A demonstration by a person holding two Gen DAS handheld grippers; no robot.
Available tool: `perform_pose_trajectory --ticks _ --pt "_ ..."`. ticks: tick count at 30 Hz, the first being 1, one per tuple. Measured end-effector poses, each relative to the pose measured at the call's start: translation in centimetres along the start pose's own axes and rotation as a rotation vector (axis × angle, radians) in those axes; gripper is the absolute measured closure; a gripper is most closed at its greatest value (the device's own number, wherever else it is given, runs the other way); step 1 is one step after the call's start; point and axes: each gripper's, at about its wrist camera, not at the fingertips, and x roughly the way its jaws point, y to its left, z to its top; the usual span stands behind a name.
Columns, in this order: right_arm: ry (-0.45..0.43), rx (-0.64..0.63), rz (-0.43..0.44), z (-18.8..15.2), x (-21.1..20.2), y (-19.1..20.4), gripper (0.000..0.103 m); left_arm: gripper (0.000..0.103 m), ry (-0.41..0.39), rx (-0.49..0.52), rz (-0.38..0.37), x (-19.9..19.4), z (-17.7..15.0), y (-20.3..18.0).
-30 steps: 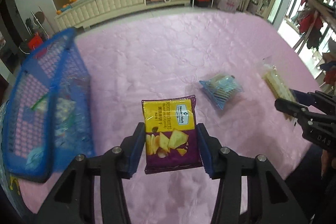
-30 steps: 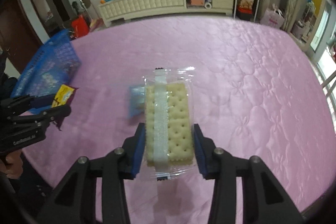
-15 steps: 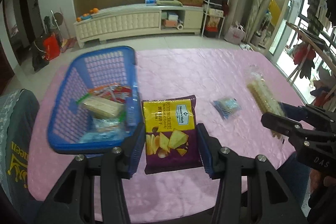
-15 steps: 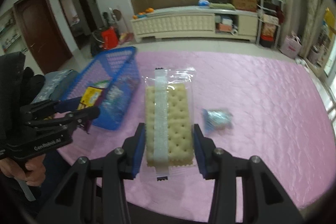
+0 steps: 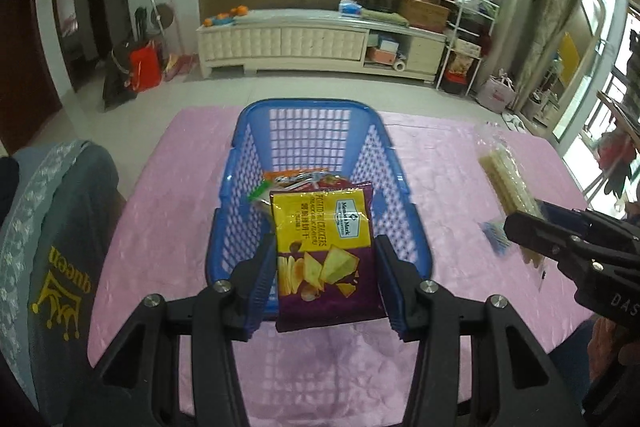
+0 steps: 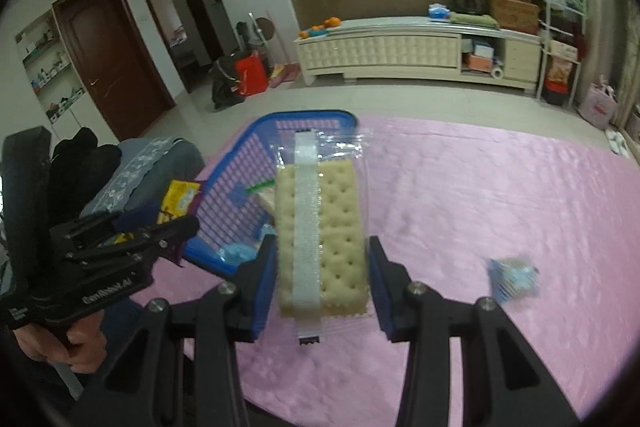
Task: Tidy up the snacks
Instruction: 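Lift both snacks and carry them over the blue basket, then open the left tool to drop the chip bag into the basket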
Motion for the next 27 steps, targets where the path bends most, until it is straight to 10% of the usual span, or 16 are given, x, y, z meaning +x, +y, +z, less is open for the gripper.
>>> perform_pose_trajectory --ticks 21,27 --pt "0.074 0.030 -0.012 4.4 8.3 -2.9 0.055 0.057 0.096 0.073 -0.002 10.2 8.0 -1.3" --pt "0.088 0.095 -0.018 4.3 8.8 -4.2 0.055 0.024 0.167 0.071 -0.006 13.4 8.3 -1.0"
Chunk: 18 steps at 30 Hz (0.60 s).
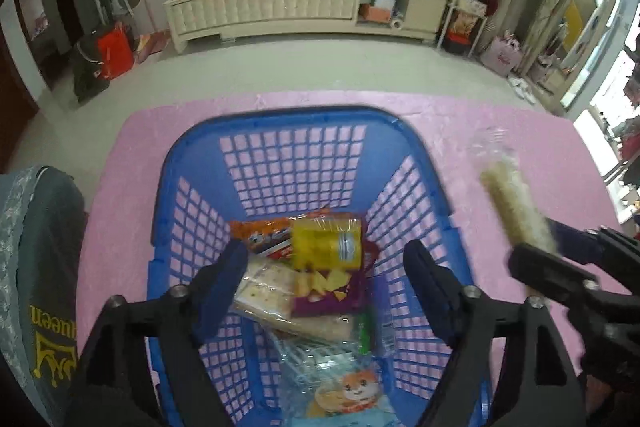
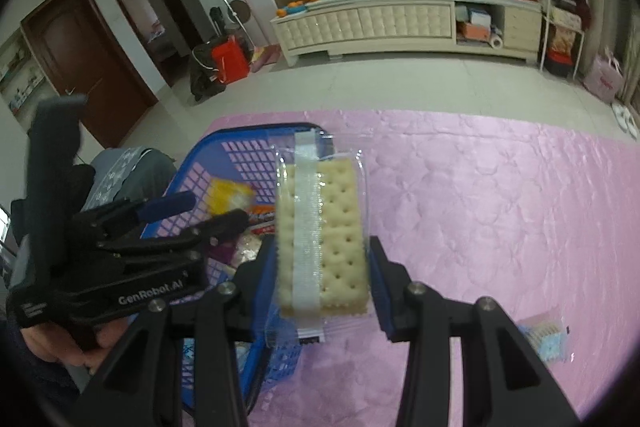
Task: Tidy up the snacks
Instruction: 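Open the left tool to drop the chip bag into the basket, then lower the cracker pack into the basket and open the right tool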
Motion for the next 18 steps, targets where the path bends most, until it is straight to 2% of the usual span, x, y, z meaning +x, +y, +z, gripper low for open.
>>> perform_pose_trajectory --ticks 7,12,16,18 --pt "-0.005 0.010 0.020 -0.7 -1.6 0.7 0.055 0.024 -0.021 -0.023 -0.009 -3.7 -2.7 0.9" --pt "-0.020 -0.030 0.051 -0.7 -3.3 3.1 0.055 0.024 -0.064 -0.042 0.002 -7.3 -4.7 1.8" --pt "-0.019 -0.103 0.076 -1.2 -4.3 5.8 0.055 0.024 -0.088 -0.053 0.017 -9.5 -6.4 2.7" --pt "-0.018 -0.207 0.062 -1.0 -4.5 7.5 0.055 0.024 -0.100 -0.068 0.025 -10.5 -7.1 3.4"
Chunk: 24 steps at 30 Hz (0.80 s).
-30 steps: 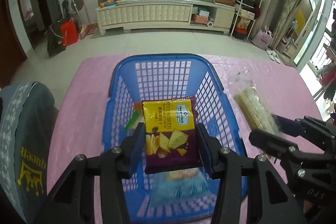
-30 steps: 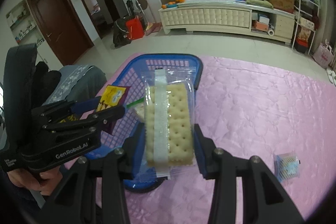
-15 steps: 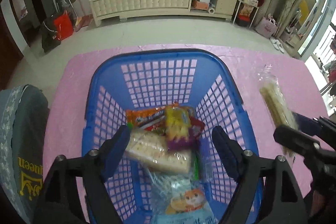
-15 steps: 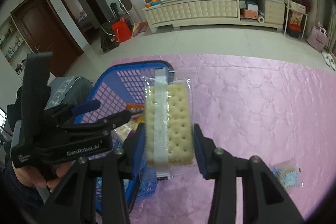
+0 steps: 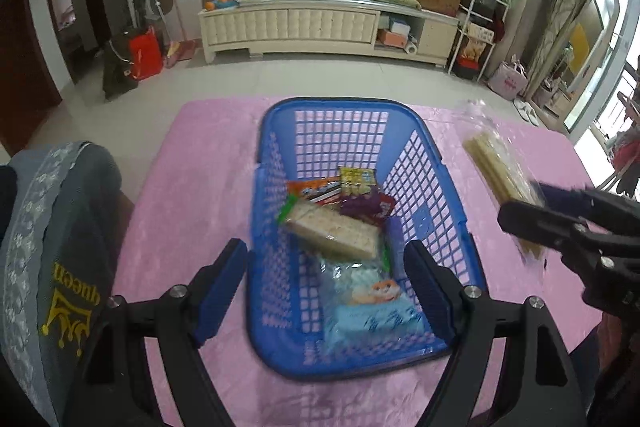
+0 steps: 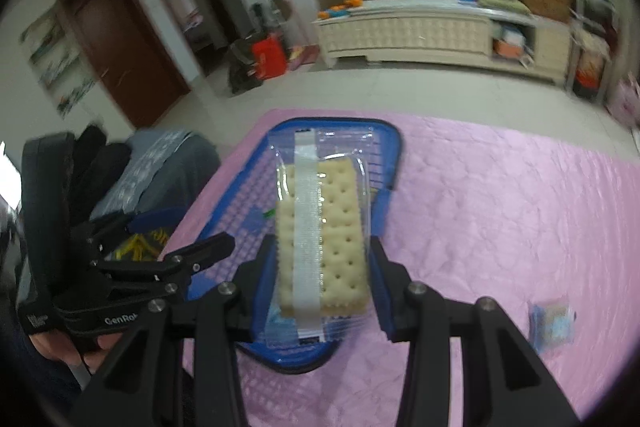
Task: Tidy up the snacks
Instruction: 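Lower the cracker pack into the basket and open the right tool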
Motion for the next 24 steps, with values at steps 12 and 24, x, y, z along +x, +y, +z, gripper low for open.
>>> perform_pose_trajectory --ticks 12,24 --pt "0.105 -0.295 -0.022 1.1 2.9 3.7 0.055 0.024 -0.013 -0.090 0.061 -2.3 -2.3 3.9" --pt "0.279 -0.431 0.041 -0.3 9.2 5.7 0.055 0.024 0.025 -0.084 0.079 -0.5 -3.1 4.5"
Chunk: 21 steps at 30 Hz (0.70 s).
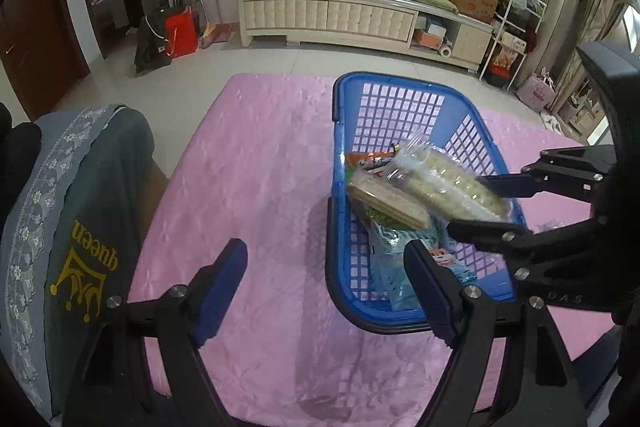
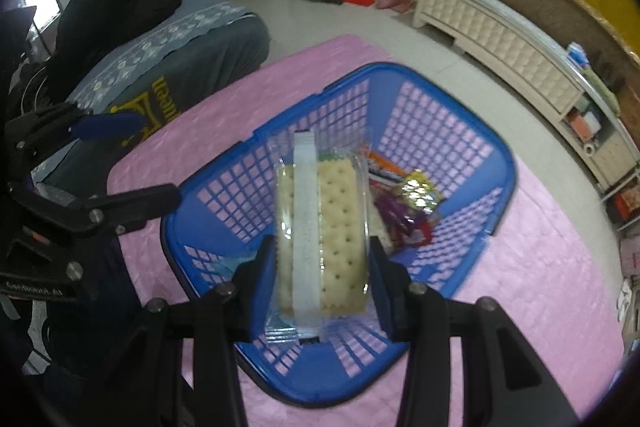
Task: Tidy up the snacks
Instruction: 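Lower the cracker pack into the basket and open the right tool, then move both open tools to the blue-wrapped pack on the table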
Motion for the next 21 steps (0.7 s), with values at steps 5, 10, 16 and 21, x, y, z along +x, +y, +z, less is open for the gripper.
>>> perform_pose_trajectory --ticks 5,10,16,21 --pt "0.080 -0.030 0.006 0.5 2.8 0.5 0.055 0.024 0.005 -0.023 -0.005 0.3 -0.3 0.8" --pt "0.102 -0.051 0.031 0.7 4.2 0.7 0.055 0.024 0.018 -0.046 -0.007 0.7 -1.1 1.6" --pt "0.123 -0.123 0.008 0.7 4.6 2.0 0.044 0.024 0.021 -0.071 -0.015 0.7 -1.2 2.1" --pt "0.107 -0.075 0.039 0.1 3.6 1.4 0.028 0.024 0.019 -0.046 -0.016 0.1 -1.7 1.2"
